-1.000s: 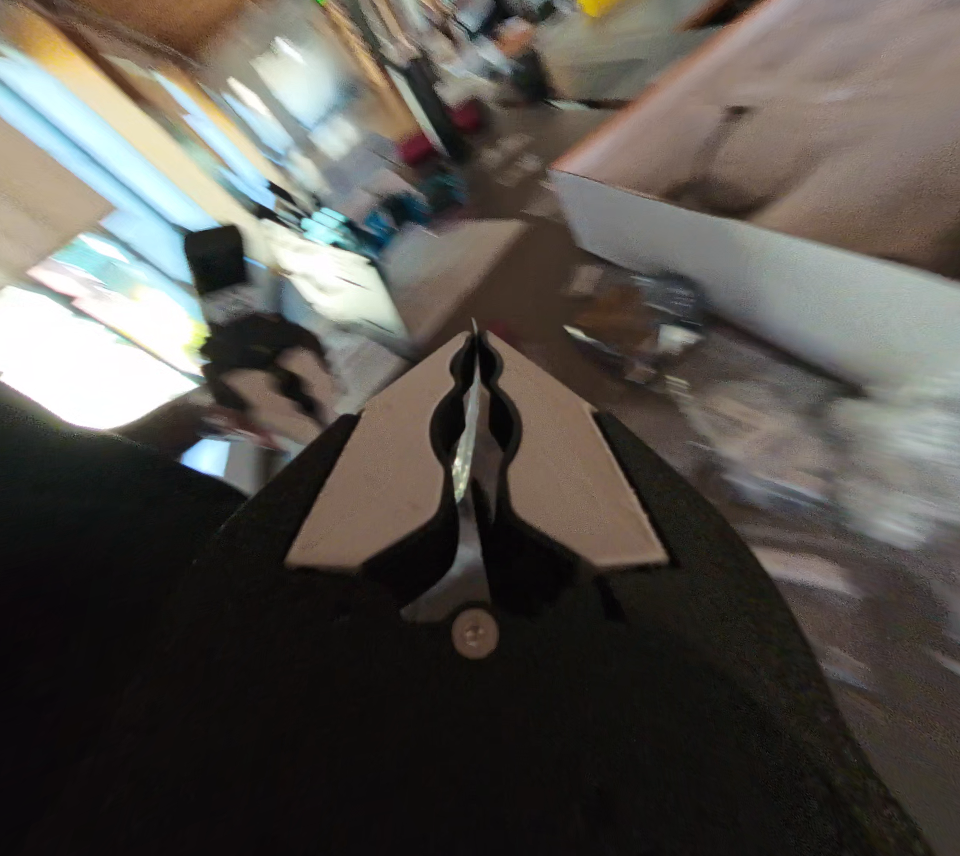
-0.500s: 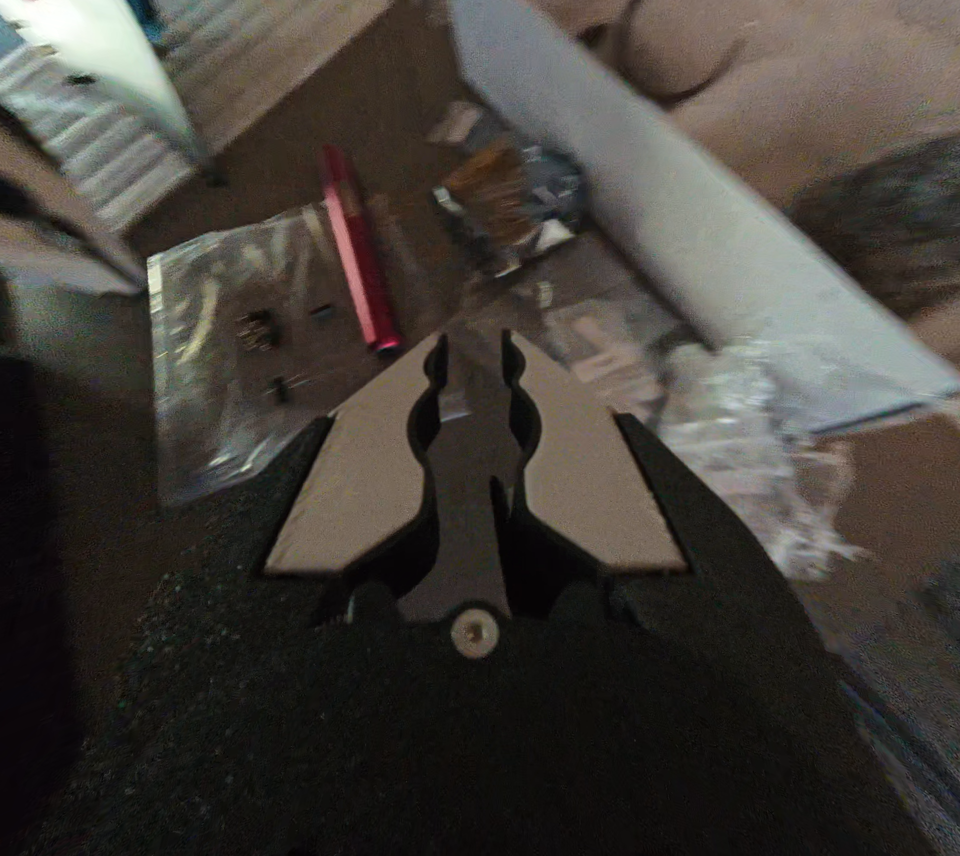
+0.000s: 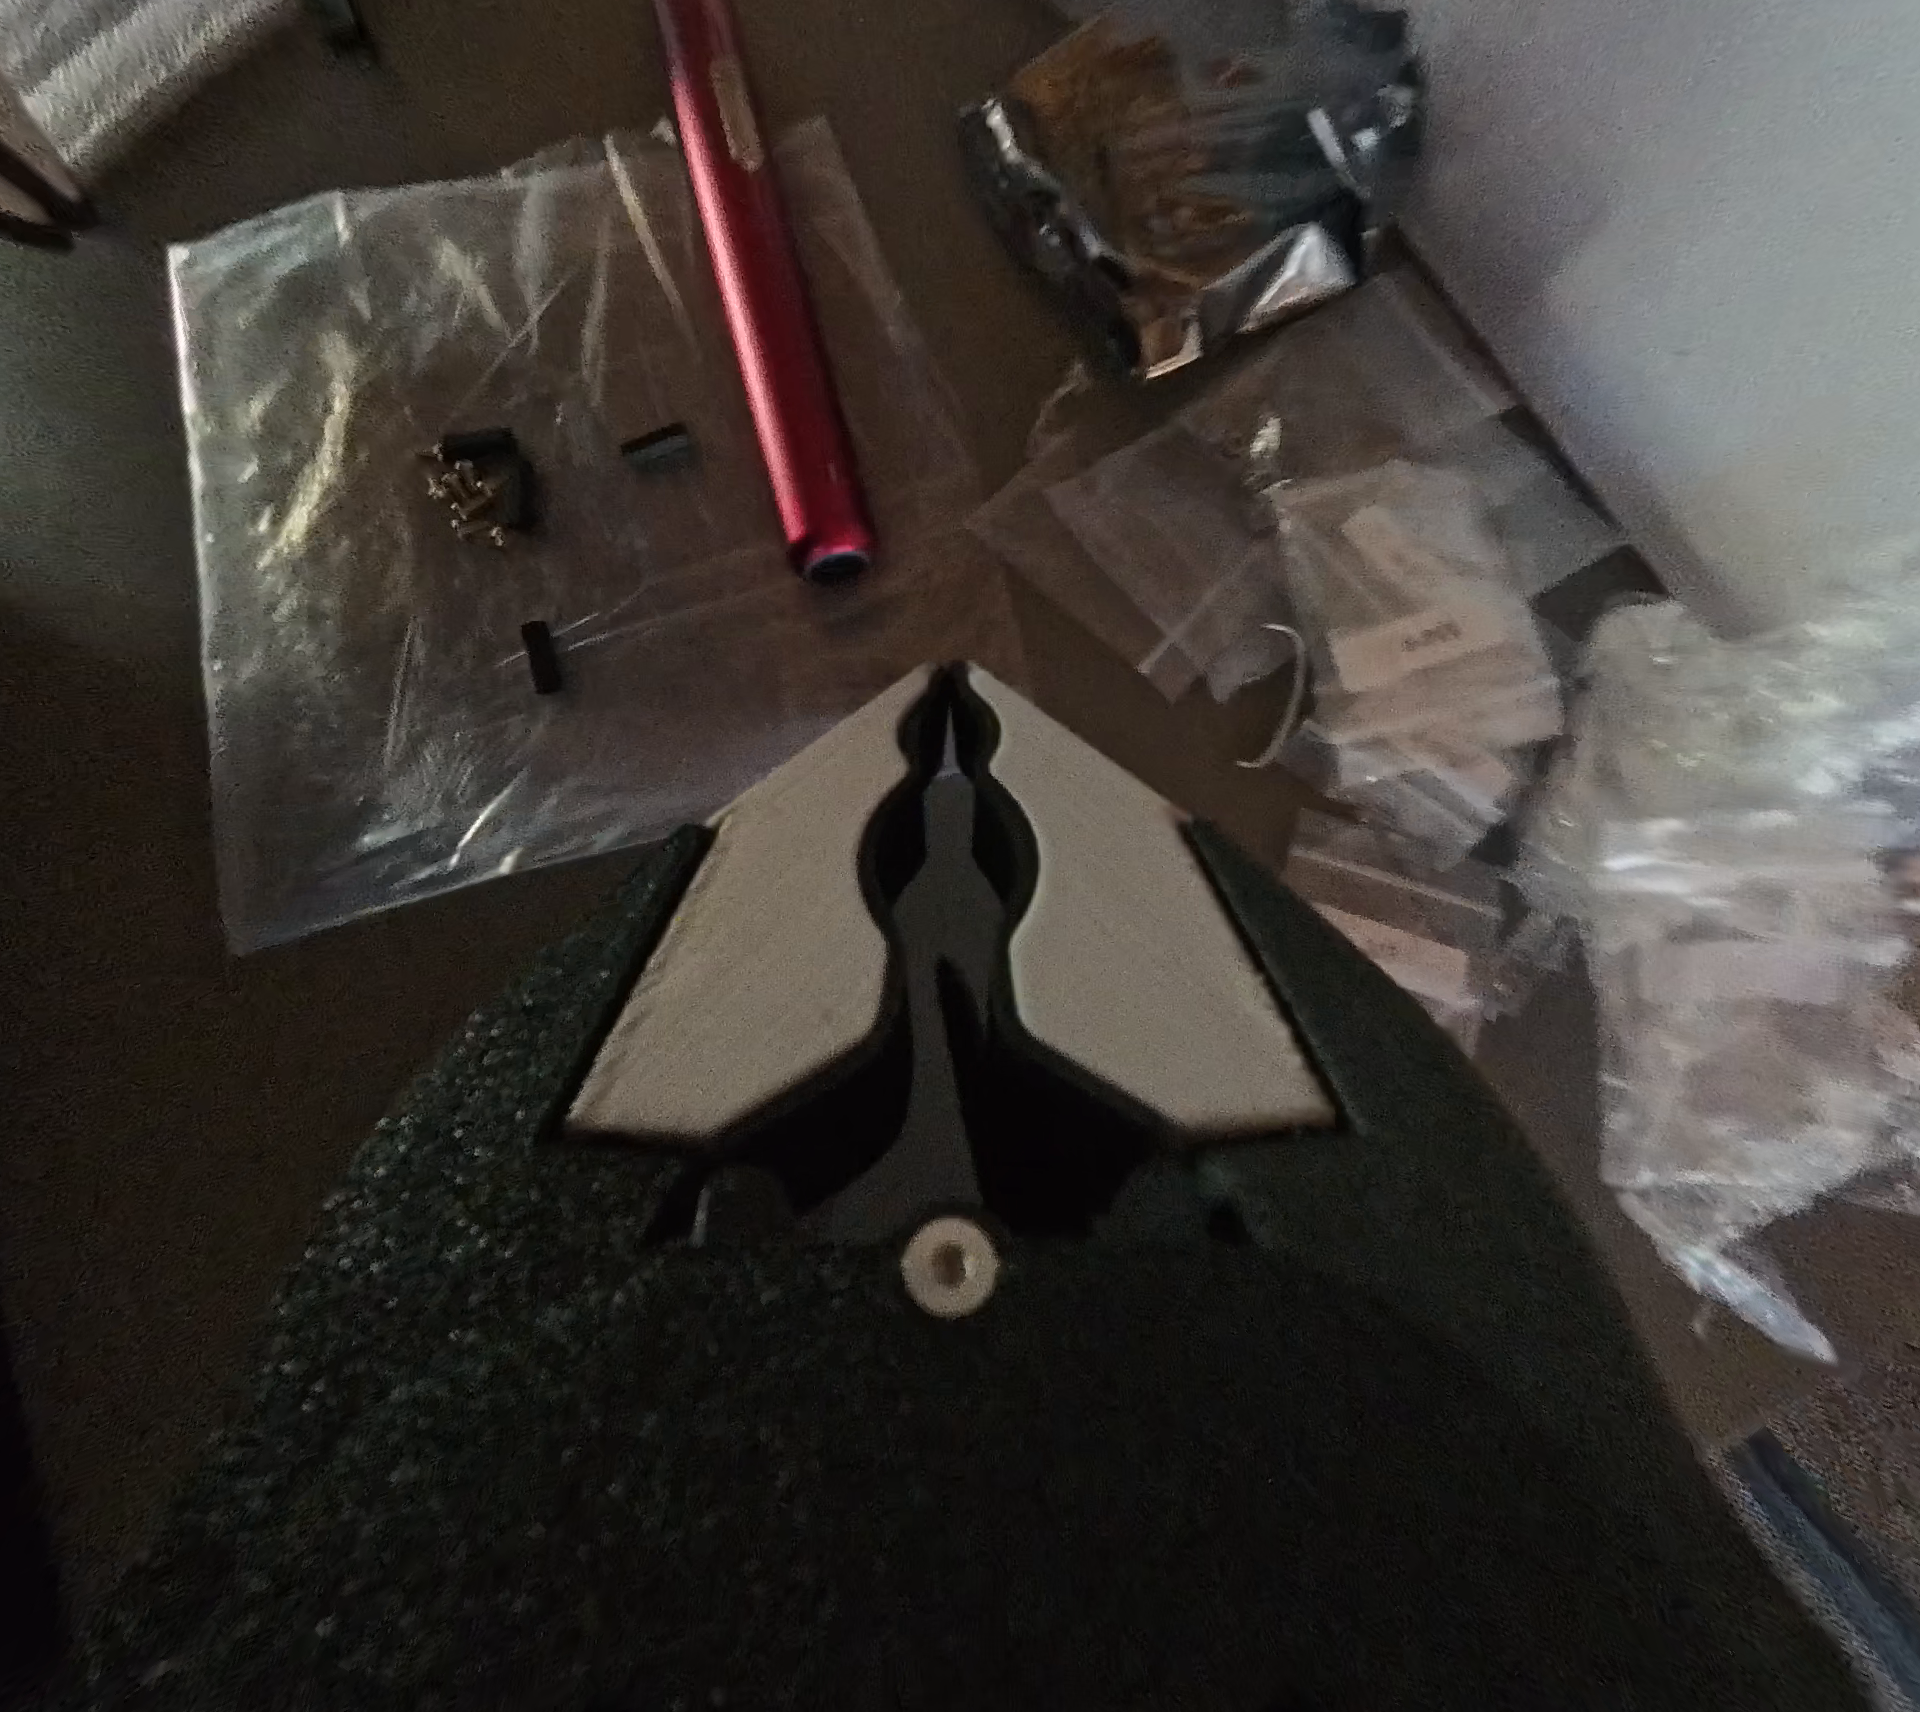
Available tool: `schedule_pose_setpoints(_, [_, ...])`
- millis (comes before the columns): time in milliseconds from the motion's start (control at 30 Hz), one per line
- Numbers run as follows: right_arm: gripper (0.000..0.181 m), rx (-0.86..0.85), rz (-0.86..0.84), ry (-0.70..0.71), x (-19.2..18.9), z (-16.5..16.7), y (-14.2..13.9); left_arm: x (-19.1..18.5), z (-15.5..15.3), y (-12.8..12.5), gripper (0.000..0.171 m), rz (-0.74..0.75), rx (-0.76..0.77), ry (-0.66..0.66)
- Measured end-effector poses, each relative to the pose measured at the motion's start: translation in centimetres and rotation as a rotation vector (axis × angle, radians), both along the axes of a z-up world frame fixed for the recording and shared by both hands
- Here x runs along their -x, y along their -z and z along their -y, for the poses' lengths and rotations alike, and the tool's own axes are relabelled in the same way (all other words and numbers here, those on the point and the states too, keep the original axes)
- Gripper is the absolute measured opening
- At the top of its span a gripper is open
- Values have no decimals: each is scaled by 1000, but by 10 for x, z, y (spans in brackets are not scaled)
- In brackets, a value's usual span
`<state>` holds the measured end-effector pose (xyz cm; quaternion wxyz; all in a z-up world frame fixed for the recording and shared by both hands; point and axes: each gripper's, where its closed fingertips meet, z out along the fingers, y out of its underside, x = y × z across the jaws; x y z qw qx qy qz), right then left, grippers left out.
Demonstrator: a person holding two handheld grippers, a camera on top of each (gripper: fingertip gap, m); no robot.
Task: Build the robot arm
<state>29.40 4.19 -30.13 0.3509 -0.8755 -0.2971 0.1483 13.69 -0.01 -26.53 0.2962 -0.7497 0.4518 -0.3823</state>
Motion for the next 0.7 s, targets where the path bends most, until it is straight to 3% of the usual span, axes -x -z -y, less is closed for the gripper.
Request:
schedule_pose_setpoints(67, [0, -20, -33, 65, -20, 0, -15, 0, 1, -1, 0, 5, -1, -3])
schedule_pose_setpoints(167, [8, 5, 26, 106, -45, 11, -14, 0, 1, 1, 0, 4, 1, -3])
schedule_pose_setpoints(233, [20, 19, -54, 78, -29, 14, -16, -1, 0, 3, 0, -3, 0, 3])
schedule_pose_setpoints(367, [18, 23, 27, 32, -1, 5, 2, -5, 0, 3, 0, -8, -11, 24])
schedule_pose_setpoints(467, [18, 33, -7, 25, 12, -2, 6, -5, -1, 2, 0, -19, -30, 24])
schedule_pose_setpoints(567, [12, 64, 60, 5, 10, 0, 20, -2, -1, 1, 0, -10, -20, 16])
schedule_pose_setpoints(700, [8, 25, 67, 16, 3, 0, 16, 2, -2, 3, 0, -16, -18, 0])
